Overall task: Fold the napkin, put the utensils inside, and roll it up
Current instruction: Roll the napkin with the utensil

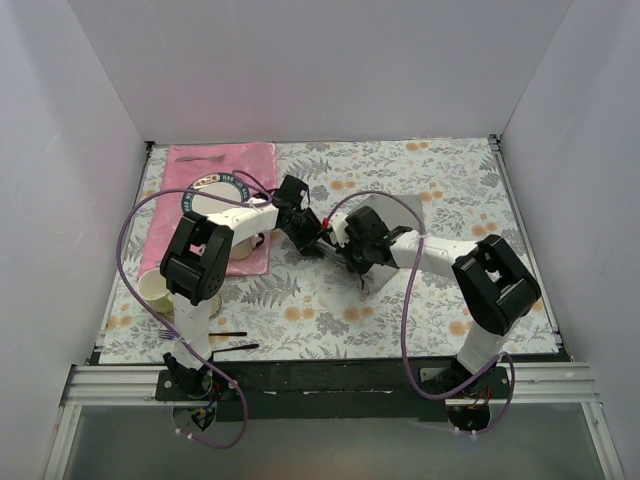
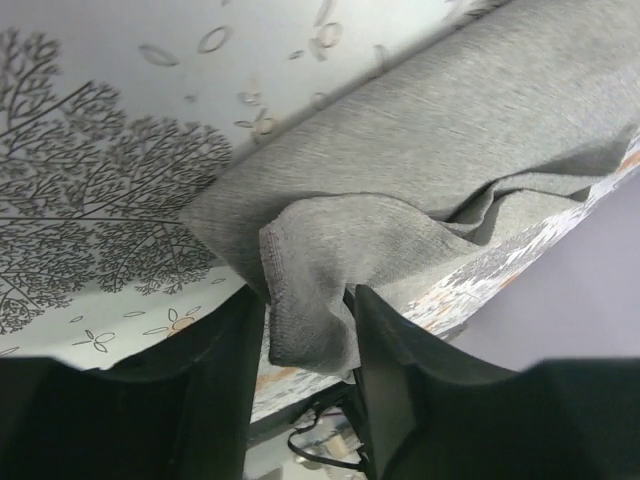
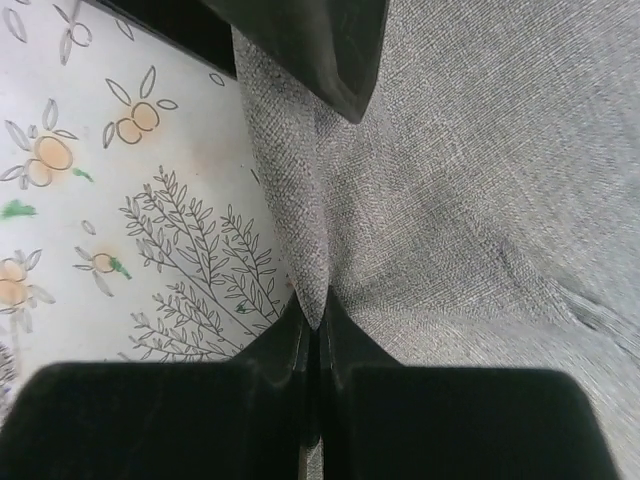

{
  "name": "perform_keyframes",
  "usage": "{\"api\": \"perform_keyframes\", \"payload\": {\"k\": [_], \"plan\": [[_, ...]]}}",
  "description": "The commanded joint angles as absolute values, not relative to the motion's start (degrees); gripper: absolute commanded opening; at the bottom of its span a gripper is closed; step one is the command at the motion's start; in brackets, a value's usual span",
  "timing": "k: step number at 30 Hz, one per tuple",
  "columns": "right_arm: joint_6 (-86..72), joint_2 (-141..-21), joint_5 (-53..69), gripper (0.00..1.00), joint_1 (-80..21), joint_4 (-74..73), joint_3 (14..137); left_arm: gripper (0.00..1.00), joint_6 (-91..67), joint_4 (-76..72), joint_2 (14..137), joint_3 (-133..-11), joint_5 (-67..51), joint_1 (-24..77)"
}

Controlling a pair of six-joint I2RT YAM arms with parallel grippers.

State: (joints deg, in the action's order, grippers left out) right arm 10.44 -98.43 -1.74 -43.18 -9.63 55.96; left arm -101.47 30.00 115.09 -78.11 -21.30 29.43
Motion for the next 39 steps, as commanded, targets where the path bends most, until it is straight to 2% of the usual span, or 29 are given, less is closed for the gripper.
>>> {"api": "perform_keyframes", "payload": {"k": [1, 3, 8, 14, 21, 25, 27, 33, 39], "plan": [[7.73, -102.21, 19.84, 0.01, -36.93, -14.76, 58.35, 0.43, -94.49, 32.78, 111.1, -81.82, -18.2, 29.36], [7.12, -103.35, 27.05, 0.01, -33.51, -14.85, 58.54, 0.48, -92.2, 33.13, 109.26, -81.39, -17.14, 29.36], [6.59, -108.71, 40.75, 0.01, -27.17, -15.73, 59.24, 0.51, -89.91, 32.61, 102.15, -78.05, -14.07, 29.53], [6.51, -113.81, 47.97, 0.01, -22.33, -17.41, 61.43, 0.5, -92.54, 29.54, 96.16, -71.39, -14.67, 31.64], [7.12, -117.59, 49.4, 0.01, -20.22, -18.8, 62.92, 0.51, -103.25, 22.25, 97.82, -64.53, -21.53, 33.92], [8.09, -119.18, 49.74, 0.01, -19.43, -19.51, 64.07, 0.37, -109.24, 14.7, 100.1, -62.23, -24.43, 34.45], [8.7, -119.44, 48.96, 0.01, -19.42, -20.04, 64.68, 0.23, -110.74, 13.02, 101.59, -62.58, -24.96, 34.63], [8.96, -119.97, 49.04, 0.01, -19.16, -21.27, 65.65, 0.02, -112.94, 8.35, 107.48, -65.91, -26.19, 34.72], [9.14, -119.71, 48.69, 0.01, -19.16, -21.71, 65.39, 0.0, -114.61, 5.8, 110.74, -67.5, -26.19, 34.72]]}}
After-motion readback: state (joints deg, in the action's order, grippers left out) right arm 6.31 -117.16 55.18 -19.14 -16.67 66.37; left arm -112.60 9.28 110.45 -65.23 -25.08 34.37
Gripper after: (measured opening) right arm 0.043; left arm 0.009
